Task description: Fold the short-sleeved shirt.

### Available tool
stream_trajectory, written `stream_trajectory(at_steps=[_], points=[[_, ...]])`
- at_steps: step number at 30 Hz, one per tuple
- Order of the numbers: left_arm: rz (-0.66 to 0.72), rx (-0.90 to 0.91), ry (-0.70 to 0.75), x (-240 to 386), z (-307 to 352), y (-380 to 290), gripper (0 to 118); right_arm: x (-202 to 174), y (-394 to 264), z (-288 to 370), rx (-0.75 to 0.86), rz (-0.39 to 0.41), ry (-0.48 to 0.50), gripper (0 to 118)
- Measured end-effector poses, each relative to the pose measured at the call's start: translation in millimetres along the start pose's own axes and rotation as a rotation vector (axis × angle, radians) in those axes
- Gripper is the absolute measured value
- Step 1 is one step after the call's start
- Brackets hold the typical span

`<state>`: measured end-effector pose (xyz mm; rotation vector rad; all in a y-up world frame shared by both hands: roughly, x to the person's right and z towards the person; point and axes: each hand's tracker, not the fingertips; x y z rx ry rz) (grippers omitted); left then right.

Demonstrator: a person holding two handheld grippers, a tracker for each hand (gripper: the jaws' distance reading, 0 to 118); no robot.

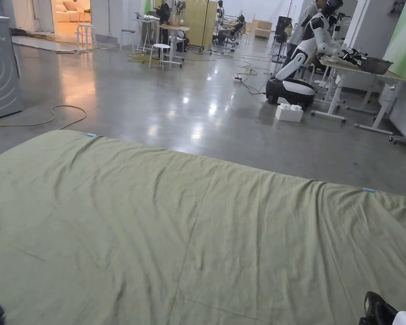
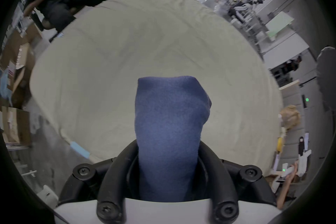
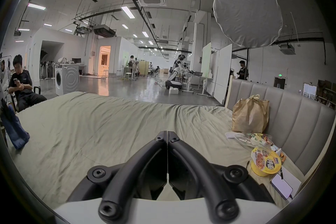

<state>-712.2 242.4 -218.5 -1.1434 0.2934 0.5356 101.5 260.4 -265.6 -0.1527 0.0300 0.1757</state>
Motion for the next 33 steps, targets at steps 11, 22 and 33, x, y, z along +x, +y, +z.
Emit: stream_trajectory(at_steps=[11, 22, 33], points=[[-0.115, 0.049, 0.283, 48, 16, -34, 64, 10, -14, 1, -0.054, -0.025, 0.014, 1], [-0.193, 0.321, 0.392, 89, 47, -53, 64, 12, -15, 3, -0.051, -0.033, 0.030, 1], [-0.459, 0.568, 0.130, 219, -9, -144, 64, 5, -20, -3, -0.059, -0.072, 0.057, 1]])
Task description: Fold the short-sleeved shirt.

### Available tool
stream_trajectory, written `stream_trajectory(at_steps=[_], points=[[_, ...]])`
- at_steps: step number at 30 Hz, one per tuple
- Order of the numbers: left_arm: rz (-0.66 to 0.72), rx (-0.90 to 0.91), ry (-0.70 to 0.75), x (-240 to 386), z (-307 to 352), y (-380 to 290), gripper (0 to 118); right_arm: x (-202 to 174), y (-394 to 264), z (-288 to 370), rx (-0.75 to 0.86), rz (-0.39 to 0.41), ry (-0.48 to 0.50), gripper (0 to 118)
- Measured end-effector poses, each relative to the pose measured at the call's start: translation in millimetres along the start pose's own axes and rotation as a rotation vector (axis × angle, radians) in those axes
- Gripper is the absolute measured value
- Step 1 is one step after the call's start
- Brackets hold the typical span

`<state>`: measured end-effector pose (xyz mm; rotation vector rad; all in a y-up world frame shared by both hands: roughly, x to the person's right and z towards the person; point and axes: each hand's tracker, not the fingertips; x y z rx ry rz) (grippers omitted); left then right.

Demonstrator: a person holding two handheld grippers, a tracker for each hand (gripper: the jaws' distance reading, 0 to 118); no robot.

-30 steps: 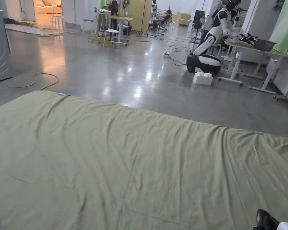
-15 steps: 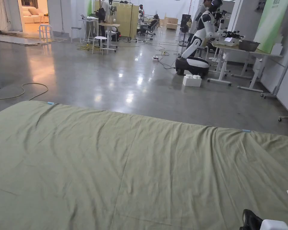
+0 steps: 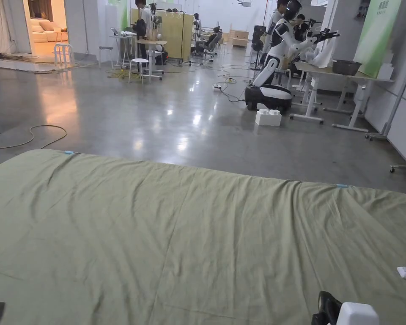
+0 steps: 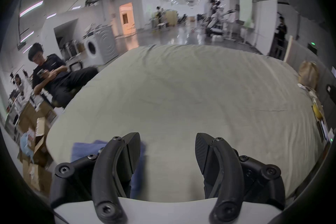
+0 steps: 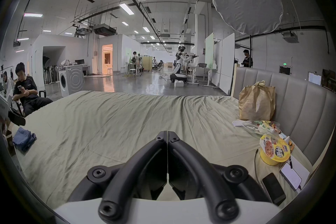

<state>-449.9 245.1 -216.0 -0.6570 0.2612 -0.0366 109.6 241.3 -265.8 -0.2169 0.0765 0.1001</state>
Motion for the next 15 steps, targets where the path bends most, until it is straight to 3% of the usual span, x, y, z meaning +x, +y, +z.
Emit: stream_trajectory(at_steps=[3, 8, 13, 14, 15], points=[[-0.051, 0.115, -0.015, 55, 7, 1, 64, -3, 2, -2, -0.004, -0.009, 0.002, 1], [0.032, 0.273, -0.075, 120, 17, 12, 64, -9, 8, -4, 0.002, -0.024, 0.002, 1], [0.014, 0.418, -0.055, 172, 36, 26, 61, -14, 14, -6, 0.025, -0.020, 0.003, 1], [0.014, 0.436, -0.063, 184, 42, 27, 56, -15, 14, -6, 0.031, -0.025, 0.003, 1], [0.008, 0.452, -0.067, 189, 44, 29, 39, -15, 14, -6, 0.035, -0.031, 0.003, 1]])
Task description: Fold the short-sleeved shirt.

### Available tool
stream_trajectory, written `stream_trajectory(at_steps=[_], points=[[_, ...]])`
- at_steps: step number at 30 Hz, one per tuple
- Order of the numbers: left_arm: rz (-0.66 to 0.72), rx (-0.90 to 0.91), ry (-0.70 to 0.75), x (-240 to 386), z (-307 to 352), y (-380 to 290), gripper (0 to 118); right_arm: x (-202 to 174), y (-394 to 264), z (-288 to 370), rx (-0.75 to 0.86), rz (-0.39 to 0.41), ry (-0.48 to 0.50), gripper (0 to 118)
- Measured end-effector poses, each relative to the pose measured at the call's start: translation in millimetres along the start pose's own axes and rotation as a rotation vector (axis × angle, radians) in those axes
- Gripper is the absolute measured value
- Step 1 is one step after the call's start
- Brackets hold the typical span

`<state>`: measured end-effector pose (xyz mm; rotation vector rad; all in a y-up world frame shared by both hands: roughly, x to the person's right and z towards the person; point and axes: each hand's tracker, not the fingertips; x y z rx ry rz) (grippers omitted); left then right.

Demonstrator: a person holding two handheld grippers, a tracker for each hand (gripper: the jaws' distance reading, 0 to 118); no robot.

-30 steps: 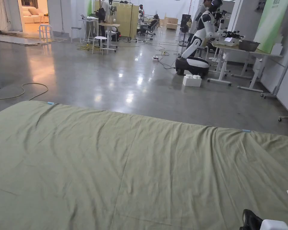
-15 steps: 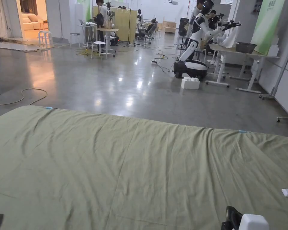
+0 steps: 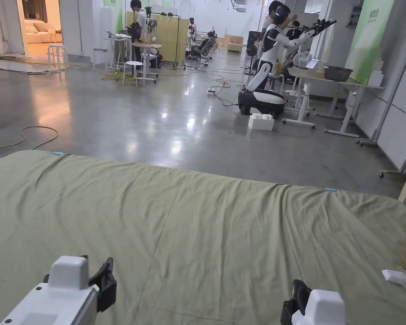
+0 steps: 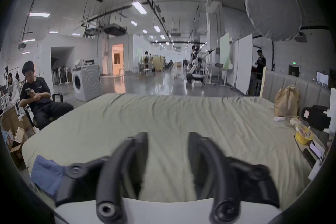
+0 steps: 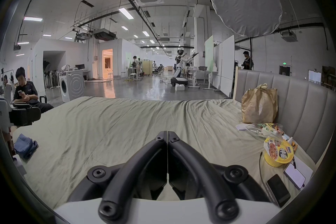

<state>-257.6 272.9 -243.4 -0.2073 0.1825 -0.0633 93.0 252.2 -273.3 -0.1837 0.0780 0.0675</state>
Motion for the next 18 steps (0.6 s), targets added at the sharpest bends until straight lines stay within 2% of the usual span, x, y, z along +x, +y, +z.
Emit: stream_trajectory(at_steps=[1, 2, 3, 5, 11, 12, 18], points=[[-0.008, -0.001, 0.007, 5, -1, 2, 22, 0, 0, 0, 0.002, -0.007, -0.005, 1], [-0.014, -0.002, 0.016, 9, -3, 4, 15, 0, 0, 0, 0.004, -0.013, -0.009, 1], [-0.011, -0.003, 0.018, 20, -2, 6, 14, 0, 1, 0, 0.006, -0.020, -0.010, 1], [0.014, -0.004, -0.006, 20, -3, 6, 5, -1, 1, 1, 0.011, -0.030, -0.019, 1], [0.008, 0.018, -0.009, 34, 2, 2, 5, -3, 4, 4, 0.019, -0.020, -0.020, 1], [0.093, -0.014, -0.030, 33, 3, -1, 5, -2, 4, 5, 0.019, -0.014, -0.014, 1], [0.084, -0.001, -0.033, 31, 9, -2, 5, 2, 6, 8, 0.024, 0.000, -0.014, 1]])
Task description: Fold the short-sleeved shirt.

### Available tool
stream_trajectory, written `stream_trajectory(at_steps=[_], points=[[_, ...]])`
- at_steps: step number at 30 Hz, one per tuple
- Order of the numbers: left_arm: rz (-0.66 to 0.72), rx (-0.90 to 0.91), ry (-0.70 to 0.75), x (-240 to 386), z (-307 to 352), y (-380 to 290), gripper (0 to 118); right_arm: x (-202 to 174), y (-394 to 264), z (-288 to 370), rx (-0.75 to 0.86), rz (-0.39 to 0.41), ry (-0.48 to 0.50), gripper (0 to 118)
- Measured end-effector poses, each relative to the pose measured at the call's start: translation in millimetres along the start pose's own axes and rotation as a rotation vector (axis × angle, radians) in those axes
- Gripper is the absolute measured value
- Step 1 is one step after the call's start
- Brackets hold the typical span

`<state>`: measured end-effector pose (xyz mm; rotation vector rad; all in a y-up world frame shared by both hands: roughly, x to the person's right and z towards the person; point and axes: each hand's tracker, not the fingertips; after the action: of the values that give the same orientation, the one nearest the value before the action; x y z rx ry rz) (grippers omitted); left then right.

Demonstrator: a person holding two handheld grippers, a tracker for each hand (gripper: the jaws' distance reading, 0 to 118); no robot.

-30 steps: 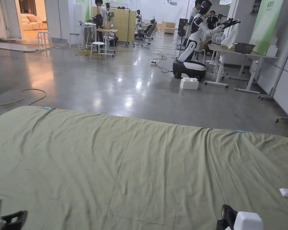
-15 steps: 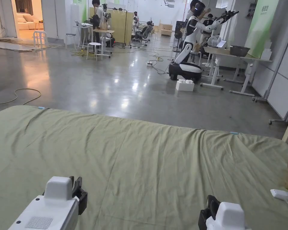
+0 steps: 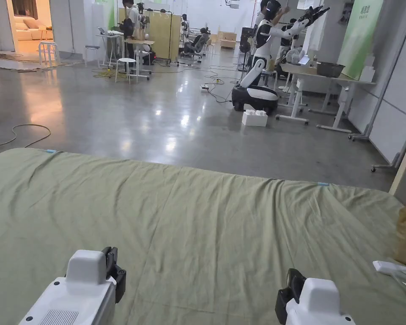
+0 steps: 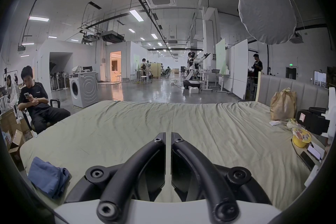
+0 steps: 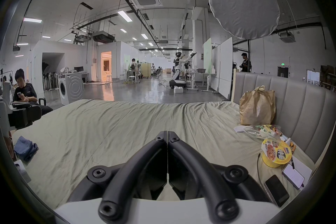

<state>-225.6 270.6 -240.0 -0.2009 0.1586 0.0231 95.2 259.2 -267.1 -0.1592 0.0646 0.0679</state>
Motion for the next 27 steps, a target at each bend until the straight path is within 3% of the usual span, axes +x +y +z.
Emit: stream_trajectory(at_steps=[11, 13, 14, 15, 18, 22, 24, 27], points=[[-0.028, -0.007, -0.002, 1.2, -0.3, 1.1, 5, -7.9, -1.7, 0.2, 0.001, -0.002, -0.010, 2], [-0.027, -0.016, 0.000, 0.5, 0.0, 2.9, 7, -9.2, -0.7, 1.3, 0.012, 0.013, -0.024, 22], [-0.032, -0.013, -0.002, 0.4, 0.7, 3.2, 14, -9.0, -0.5, 1.0, 0.013, 0.016, -0.028, 39], [-0.028, -0.011, -0.001, 1.0, 1.5, 3.0, 29, -8.4, -1.0, 0.4, 0.003, 0.008, -0.031, 56], [-0.029, 0.007, 0.047, 2.1, 3.2, 0.8, 75, -6.6, -3.3, 0.0, -0.011, -0.020, -0.048, 74], [-0.047, 0.024, 0.085, 0.5, 3.9, -0.6, 90, -5.0, -3.8, 0.6, 0.000, -0.020, -0.061, 105], [-0.050, 0.017, 0.086, -0.5, 3.1, -0.5, 104, -4.0, -3.0, 2.3, 0.006, -0.023, -0.065, 110], [-0.045, 0.031, 0.079, -3.0, 4.6, 0.9, 107, -1.1, -1.0, 2.7, 0.015, -0.040, -0.045, 110]])
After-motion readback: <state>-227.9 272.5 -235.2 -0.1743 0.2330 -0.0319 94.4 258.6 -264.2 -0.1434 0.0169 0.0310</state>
